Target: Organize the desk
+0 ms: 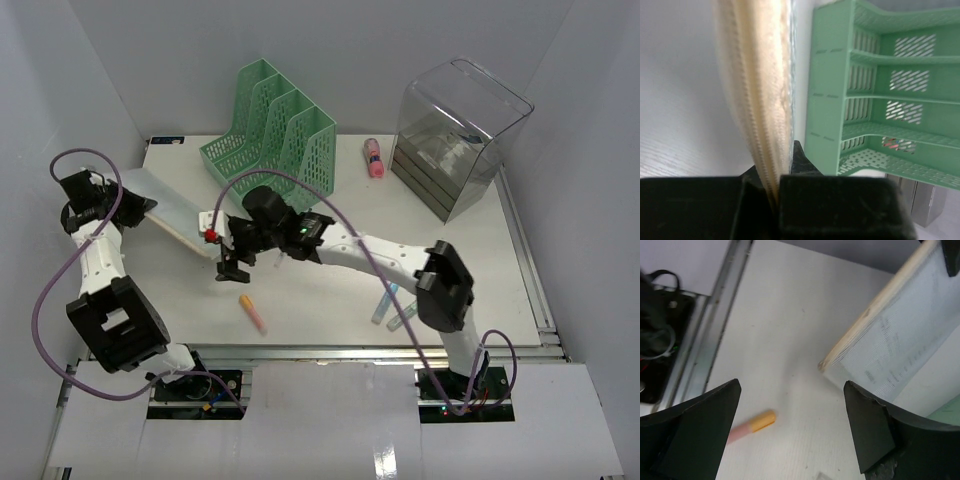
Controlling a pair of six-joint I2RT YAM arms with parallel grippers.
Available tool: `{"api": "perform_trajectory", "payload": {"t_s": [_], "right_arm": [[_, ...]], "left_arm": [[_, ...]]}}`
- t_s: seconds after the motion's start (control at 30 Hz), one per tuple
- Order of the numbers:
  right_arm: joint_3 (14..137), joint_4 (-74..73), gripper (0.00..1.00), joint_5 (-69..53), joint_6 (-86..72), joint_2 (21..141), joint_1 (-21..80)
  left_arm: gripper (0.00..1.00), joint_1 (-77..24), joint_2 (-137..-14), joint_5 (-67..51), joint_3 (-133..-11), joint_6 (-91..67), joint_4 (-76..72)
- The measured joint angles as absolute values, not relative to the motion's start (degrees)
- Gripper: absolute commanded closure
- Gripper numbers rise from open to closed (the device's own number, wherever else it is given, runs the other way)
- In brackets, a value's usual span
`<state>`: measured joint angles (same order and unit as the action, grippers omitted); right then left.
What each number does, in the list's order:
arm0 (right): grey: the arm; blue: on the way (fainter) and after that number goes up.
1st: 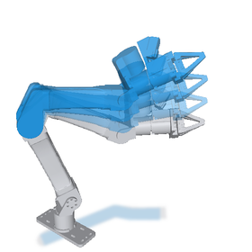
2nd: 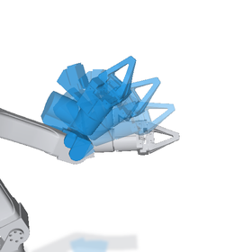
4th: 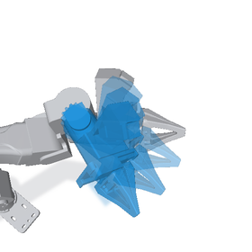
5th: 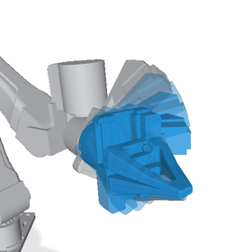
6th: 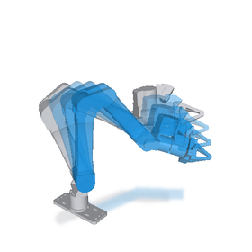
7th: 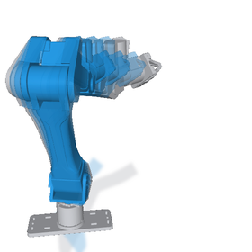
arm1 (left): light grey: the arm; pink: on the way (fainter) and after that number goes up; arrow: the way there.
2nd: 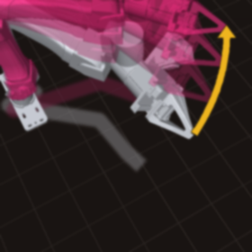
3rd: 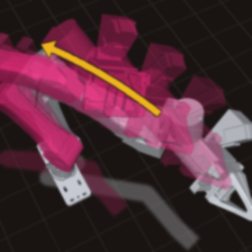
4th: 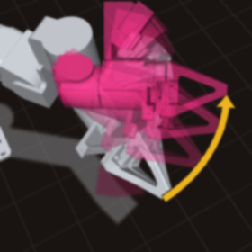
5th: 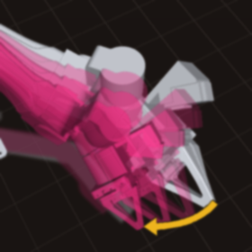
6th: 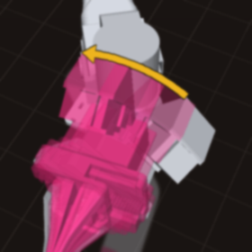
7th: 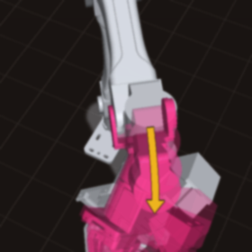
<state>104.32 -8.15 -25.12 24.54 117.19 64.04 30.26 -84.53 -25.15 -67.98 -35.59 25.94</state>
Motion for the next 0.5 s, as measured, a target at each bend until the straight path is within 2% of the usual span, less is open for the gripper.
{"api": "perform_trajectory", "payload": {"t_s": [0.17,0.37,0.5], "right_arm": [[93.56,-12.08,0.08,-39.55,29.58,98.62,56.91],[77.43,-12.61,0.04,-49.09,32.32,76.92,36.42],[66.98,-13.58,0.00,-55.01,33.14,65.95,25.22]], "left_arm": [[1.00,30.05,-78.01,-21.80,-73.33,-34.35,25.65],[1.00,25.27,-72.89,-20.93,-79.38,-31.99,19.55],[1.00,18.50,-72.91,-26.31,-80.83,-30.60,11.96]]}}
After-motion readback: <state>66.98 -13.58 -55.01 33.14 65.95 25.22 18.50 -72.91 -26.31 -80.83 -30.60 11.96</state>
